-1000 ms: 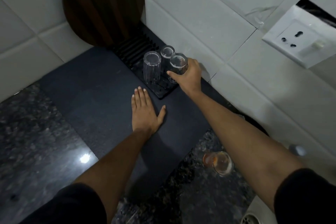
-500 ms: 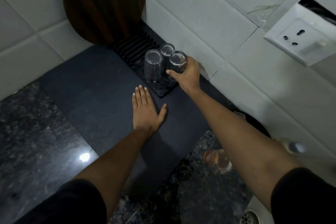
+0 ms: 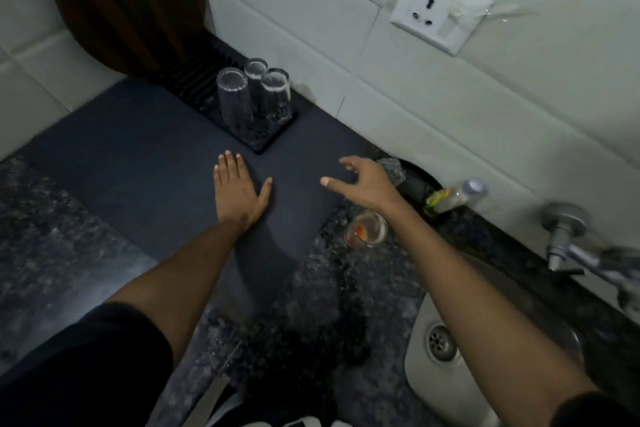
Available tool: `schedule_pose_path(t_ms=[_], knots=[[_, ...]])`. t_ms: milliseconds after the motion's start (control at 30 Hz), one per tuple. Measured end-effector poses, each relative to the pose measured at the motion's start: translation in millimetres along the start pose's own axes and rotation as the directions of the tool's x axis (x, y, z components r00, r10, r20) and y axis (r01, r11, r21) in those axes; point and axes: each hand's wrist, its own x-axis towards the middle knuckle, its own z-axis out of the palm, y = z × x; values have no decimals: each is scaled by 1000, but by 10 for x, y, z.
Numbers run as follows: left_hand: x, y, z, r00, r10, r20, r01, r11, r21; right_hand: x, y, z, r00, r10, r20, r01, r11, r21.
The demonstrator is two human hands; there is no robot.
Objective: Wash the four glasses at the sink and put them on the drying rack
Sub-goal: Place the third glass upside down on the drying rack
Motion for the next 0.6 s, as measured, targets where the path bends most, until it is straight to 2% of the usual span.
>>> schedule_pose_path(t_ms=[100, 167, 333, 467, 600], knots=[[-394, 235, 104, 996, 85, 36, -84, 996, -26, -485, 280, 0, 998, 64, 20, -62, 994, -88], [-673, 451, 200, 986, 154, 58, -151, 987, -52, -723, 436, 79, 993, 121, 16, -120, 992, -40], [-1269, 909, 458, 938, 332, 96, -329, 943, -51, -943, 690, 402, 984, 84, -160, -75, 995, 61], [-1444, 1014, 524, 936, 333, 116, -331, 943, -35, -1004, 696, 523, 938, 164, -304, -80, 959, 272], [-1373, 1036, 458, 946, 312, 89, -305, 948, -90, -1219, 829, 517, 882, 227, -413, -61, 924, 378]])
